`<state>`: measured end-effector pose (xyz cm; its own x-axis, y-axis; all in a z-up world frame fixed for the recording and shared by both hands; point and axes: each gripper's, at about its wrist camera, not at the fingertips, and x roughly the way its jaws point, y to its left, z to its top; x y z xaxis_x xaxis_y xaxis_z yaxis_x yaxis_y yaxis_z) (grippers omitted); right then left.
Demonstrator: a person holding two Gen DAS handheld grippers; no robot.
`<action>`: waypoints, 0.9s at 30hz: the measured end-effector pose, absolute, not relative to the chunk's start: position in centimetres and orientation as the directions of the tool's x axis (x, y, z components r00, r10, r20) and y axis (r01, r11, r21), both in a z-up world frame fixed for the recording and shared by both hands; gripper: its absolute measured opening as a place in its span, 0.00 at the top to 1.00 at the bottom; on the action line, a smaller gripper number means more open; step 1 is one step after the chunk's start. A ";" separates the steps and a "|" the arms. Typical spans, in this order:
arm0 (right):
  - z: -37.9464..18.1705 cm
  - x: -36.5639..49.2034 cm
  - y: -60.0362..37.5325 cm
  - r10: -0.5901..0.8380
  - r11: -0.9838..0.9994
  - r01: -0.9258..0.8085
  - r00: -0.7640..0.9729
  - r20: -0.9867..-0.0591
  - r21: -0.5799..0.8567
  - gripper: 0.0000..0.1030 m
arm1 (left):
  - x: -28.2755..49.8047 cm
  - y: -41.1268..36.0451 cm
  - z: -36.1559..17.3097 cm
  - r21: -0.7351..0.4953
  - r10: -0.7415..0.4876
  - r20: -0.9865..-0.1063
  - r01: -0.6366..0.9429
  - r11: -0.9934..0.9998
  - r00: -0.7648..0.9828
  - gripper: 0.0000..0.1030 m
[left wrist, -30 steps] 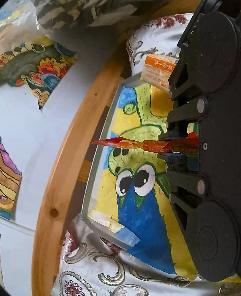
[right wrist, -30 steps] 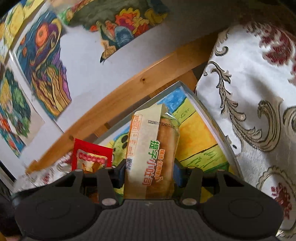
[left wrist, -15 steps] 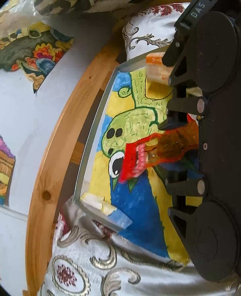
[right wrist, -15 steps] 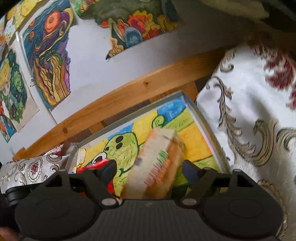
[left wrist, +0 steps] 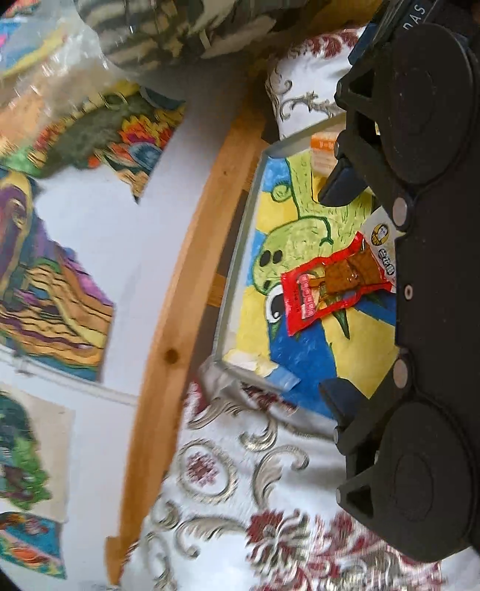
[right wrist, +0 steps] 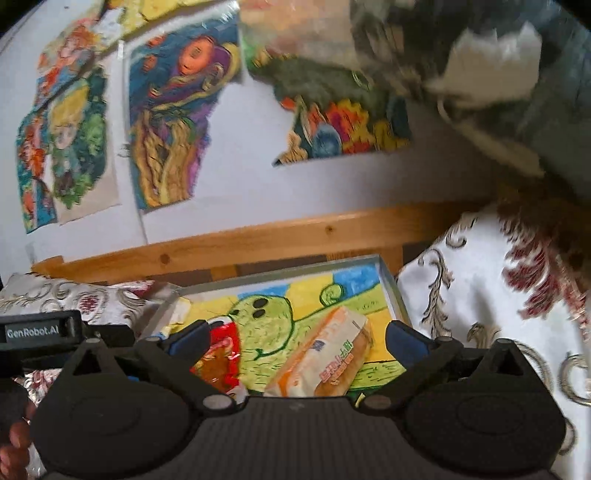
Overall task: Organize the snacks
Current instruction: 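Open both tools over the metal tray, dropping the red pack and bread roll, then move the right tool back over the gold pouch and close on it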
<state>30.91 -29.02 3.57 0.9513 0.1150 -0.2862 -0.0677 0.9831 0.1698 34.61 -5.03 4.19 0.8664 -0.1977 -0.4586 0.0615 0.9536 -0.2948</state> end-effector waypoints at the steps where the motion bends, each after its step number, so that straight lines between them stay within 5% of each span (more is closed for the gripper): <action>1: 3.9 30.2 -28.8 0.116 0.984 -0.071 0.953 -0.281 0.164 0.00 | 33.7 -4.8 4.6 -0.289 -0.200 -0.451 0.069 0.955 0.870 0.02; 16: 5.8 19.5 -25.3 0.156 0.988 -0.151 0.960 -0.235 0.039 0.00 | 21.8 -1.7 6.5 -0.174 -0.177 -0.403 0.115 0.978 0.898 0.01; 27: 4.6 13.8 -24.2 0.178 0.982 -0.189 0.937 -0.301 -0.008 0.00 | 16.2 0.7 4.3 -0.117 -0.184 -0.436 0.147 0.982 0.881 0.01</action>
<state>13.83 -24.18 4.56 0.9369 0.1783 -0.3007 -0.1893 0.9819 -0.0077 16.16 0.70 4.34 0.8809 -0.1838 -0.4361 0.1470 0.9822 -0.1171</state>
